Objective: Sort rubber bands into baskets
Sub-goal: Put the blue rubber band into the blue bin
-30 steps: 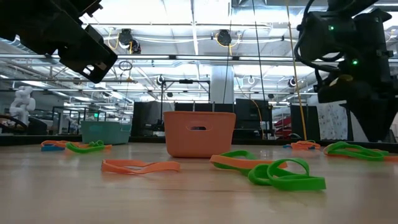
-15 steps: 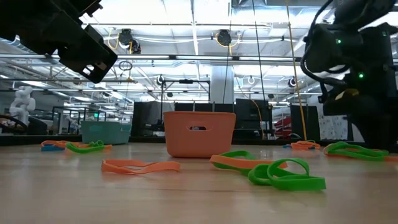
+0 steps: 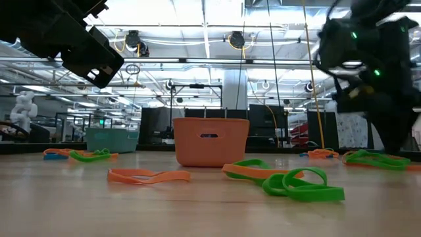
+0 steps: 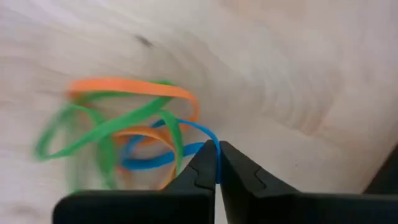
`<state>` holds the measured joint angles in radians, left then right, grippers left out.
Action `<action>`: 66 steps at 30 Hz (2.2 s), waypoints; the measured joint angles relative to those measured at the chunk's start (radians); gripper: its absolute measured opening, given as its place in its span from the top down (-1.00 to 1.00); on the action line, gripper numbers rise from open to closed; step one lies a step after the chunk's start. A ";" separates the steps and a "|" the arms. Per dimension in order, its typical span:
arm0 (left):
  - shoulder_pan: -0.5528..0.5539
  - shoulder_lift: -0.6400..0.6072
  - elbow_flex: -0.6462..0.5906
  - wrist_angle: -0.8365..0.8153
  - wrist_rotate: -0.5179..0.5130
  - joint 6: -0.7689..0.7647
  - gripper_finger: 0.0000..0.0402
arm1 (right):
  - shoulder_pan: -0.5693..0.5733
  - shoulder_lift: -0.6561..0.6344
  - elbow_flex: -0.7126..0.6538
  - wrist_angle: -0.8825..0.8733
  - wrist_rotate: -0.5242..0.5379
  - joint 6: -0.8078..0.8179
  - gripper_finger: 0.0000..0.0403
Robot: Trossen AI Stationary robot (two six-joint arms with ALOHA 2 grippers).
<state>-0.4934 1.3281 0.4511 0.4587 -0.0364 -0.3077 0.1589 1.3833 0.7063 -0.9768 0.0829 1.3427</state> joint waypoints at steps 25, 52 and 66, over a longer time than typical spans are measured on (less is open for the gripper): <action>-0.039 0.000 0.000 -0.008 0.007 -0.028 0.29 | 0.510 0.035 0.538 -0.021 -0.016 0.332 1.00; -0.044 -0.002 0.000 -0.006 -0.027 -0.018 0.29 | 0.774 0.377 0.642 -0.197 -0.188 0.614 0.99; -0.068 -0.167 0.050 -0.284 -0.242 -0.076 0.31 | 0.751 0.377 0.642 -0.208 -0.185 0.437 0.56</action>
<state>-0.5610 1.1615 0.5014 0.1743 -0.2786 -0.3841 0.9100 1.7603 1.3487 -1.1853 -0.1020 1.7796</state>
